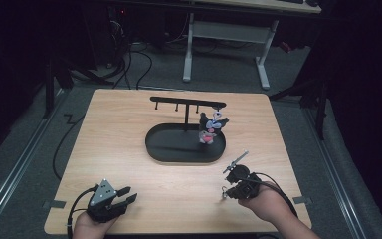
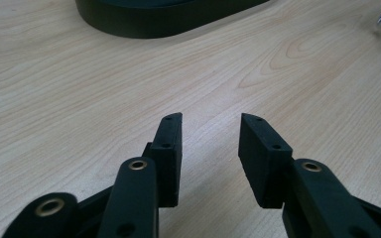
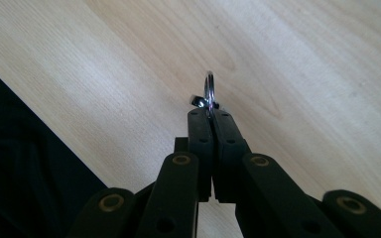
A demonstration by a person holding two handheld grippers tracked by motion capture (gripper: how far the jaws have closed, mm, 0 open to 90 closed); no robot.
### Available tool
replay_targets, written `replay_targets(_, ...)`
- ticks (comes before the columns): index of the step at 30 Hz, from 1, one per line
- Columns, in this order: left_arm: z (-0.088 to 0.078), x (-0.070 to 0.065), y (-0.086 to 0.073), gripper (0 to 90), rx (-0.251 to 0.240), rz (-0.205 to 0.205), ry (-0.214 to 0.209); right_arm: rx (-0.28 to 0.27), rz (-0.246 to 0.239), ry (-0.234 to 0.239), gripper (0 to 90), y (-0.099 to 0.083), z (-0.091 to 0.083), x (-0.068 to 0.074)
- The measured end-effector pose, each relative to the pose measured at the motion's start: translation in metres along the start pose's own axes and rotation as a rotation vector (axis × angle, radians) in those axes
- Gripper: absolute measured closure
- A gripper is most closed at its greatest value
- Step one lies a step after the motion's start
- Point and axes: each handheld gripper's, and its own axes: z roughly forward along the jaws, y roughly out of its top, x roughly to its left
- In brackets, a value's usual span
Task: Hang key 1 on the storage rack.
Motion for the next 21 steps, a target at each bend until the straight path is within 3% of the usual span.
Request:
replay_targets(6,0.002,0.002,0.0,55.0,-0.011,-0.005,0.012,-0.008,0.011,-0.005,89.0,0.014,-0.018,-0.006)
replay_targets(7,0.002,0.002,0.0,54.7,-0.01,-0.006,0.011,-0.01,0.03,-0.002,89.0,0.015,-0.02,-0.006)
replay_targets(10,0.002,0.004,-0.001,54.2,-0.012,-0.013,0.008,-0.025,0.012,-0.009,89.0,0.022,-0.026,-0.009)
replay_targets(11,0.002,0.004,-0.001,54.1,-0.013,-0.012,0.009,-0.019,0.034,-0.011,89.0,0.024,-0.028,-0.008)
replay_targets(12,0.002,0.004,-0.001,53.8,-0.014,-0.012,0.009,-0.025,0.009,-0.015,89.0,0.026,-0.029,-0.01)
replay_targets(17,0.004,0.006,0.001,49.4,-0.024,-0.014,0.017,-0.033,0.018,-0.018,89.0,0.038,-0.037,-0.013)
replay_targets(21,0.004,0.006,0.001,48.7,-0.023,-0.01,0.018,-0.042,-0.002,-0.021,89.0,0.048,-0.042,-0.014)
